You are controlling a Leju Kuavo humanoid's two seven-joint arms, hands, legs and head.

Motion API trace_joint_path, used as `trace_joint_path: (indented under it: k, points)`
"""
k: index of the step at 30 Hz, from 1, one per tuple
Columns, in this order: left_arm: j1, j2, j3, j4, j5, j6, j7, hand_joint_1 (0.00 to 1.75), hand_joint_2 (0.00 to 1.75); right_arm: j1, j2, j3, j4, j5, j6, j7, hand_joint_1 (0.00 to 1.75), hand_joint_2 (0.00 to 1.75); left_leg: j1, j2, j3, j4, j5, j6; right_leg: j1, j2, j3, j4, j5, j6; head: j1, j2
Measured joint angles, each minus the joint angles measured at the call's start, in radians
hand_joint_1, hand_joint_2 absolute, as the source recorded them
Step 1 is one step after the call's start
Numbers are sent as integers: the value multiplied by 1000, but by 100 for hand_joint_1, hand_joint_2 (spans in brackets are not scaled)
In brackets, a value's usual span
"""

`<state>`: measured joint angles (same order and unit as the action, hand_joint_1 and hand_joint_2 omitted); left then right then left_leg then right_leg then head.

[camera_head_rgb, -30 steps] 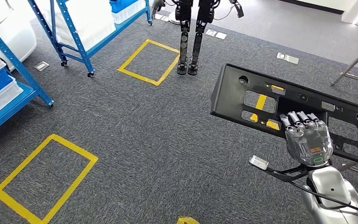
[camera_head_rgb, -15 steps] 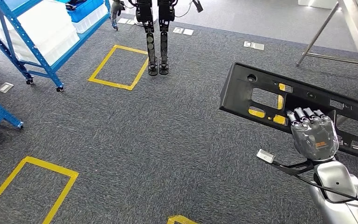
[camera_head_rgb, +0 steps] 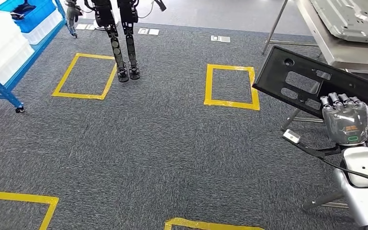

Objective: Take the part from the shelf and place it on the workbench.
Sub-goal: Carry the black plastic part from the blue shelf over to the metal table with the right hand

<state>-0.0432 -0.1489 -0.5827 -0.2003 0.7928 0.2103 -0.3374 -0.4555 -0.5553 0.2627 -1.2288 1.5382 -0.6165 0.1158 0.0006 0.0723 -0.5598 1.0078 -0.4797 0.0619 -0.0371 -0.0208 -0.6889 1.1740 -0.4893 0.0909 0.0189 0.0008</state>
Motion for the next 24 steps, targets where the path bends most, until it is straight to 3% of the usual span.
trace_joint_path:
  k: [1, 3, 5, 6, 8, 10, 12, 13, 14, 16, 17, 19, 20, 21, 22, 24]
  points:
    - [-1, 1, 0, 0, 2, 0, -1, 0, 175, -17, 0, 3, 15, 0, 1, 6, 175, 175, -3, 11, 2, 1, -4, -5, 0, -30, 42, -76, 24, 5, 1, 0]
    - [-2, 3, 0, 0, 6, 0, -3, 0, 175, -46, 1, 8, 44, 0, 1, 16, 175, 175, -11, 30, 8, 3, -11, -16, 8, -65, 88, -162, 50, -4, -1, 0]
    - [-3, 5, 0, 0, 10, 1, -5, 0, 175, -63, 1, 10, 69, -1, 1, 20, 175, 175, -14, 50, 13, 2, -17, -25, 15, -47, 88, -168, 53, -22, -5, 0]
    - [-3, 6, 0, 0, 12, 1, -5, 0, 175, -68, 0, 10, 78, -1, 1, 20, 175, 175, -11, 49, 13, 6, -22, -30, 10, -35, 87, -168, 54, -29, -6, 0]
    - [-4, 6, 0, 0, 14, 1, -7, 0, 175, -80, 0, 12, 91, -2, 0, 23, 175, 175, -2, 4, -4, 52, -57, -38, 3, -11, 88, -170, 57, -48, -8, 0]
    - [-2, 7, 0, 0, 15, 1, -8, 0, 175, -96, 3, 15, 104, -2, 0, 29, 175, 175, 3, -57, -63, 180, -124, -41, 5, 14, 88, -170, 58, -62, -11, 0]
    - [-1, 9, 0, 0, 20, -3, -8, 0, 175, -111, 9, 19, 126, -3, 0, 32, 175, 175, 3, -75, -128, 298, -161, -39, 11, 43, 88, -169, 57, -65, -13, 0]
    - [-1, 10, 0, 0, 23, -9, -8, 0, 175, -121, 11, 21, 142, -6, 0, 31, 175, 175, 3, -76, -141, 309, -150, -37, 13, 59, 89, -168, 57, -65, -13, 0]
    - [-1, 12, 0, 0, 27, -17, -8, 0, 175, -133, 13, 23, 160, -11, -2, 28, 175, 175, 3, -79, -133, 278, -118, -35, 14, 74, 90, -167, 57, -65, -13, 0]
    - [-3, 17, 0, 0, 34, -38, -8, 0, 175, -167, 17, 30, 203, -24, -5, 18, 175, 175, 6, -109, -80, 143, -38, -30, 15, 103, 89, -163, 57, -64, -13, 0]
    - [-4, 20, 0, 0, 37, -47, -9, 0, 175, -187, 21, 35, 225, -30, -6, 13, 175, 175, 8, -126, -56, 84, -11, -29, 16, 117, 87, -161, 57, -63, -12, 0]
    - [-7, 25, 1, 0, 42, -58, -9, 0, 175, -219, 27, 44, 263, -37, -6, 8, 175, 175, 5, -139, -36, 37, 2, -25, 19, 141, 78, -162, 62, -55, -12, 0]
    - [-10, 27, 1, 0, 44, -60, -9, 0, 175, -228, 29, 47, 277, -38, -6, 6, 175, 175, 2, -126, -34, 32, 6, -21, 19, 151, 75, -165, 66, -49, -12, 0]
    - [-12, 28, 1, -1, 45, -62, -9, 0, 175, -234, 29, 50, 289, -39, -6, 5, 175, 175, 1, -114, -31, 26, 11, -14, 18, 149, 70, -165, 67, -43, -12, 0]
    - [-13, 30, 1, -1, 45, -62, -9, 0, 175, -238, 27, 52, 299, -39, -6, 3, 175, 175, 1, -104, -28, 18, 16, -6, 19, 130, 62, -156, 62, -40, -12, 0]
    - [-14, 31, 1, -1, 46, -65, -9, 0, 175, -249, 28, 57, 316, -42, -7, 0, 175, 175, 3, -82, -25, 6, 24, 5, 21, 69, 23, -82, 27, -42, -7, 0]
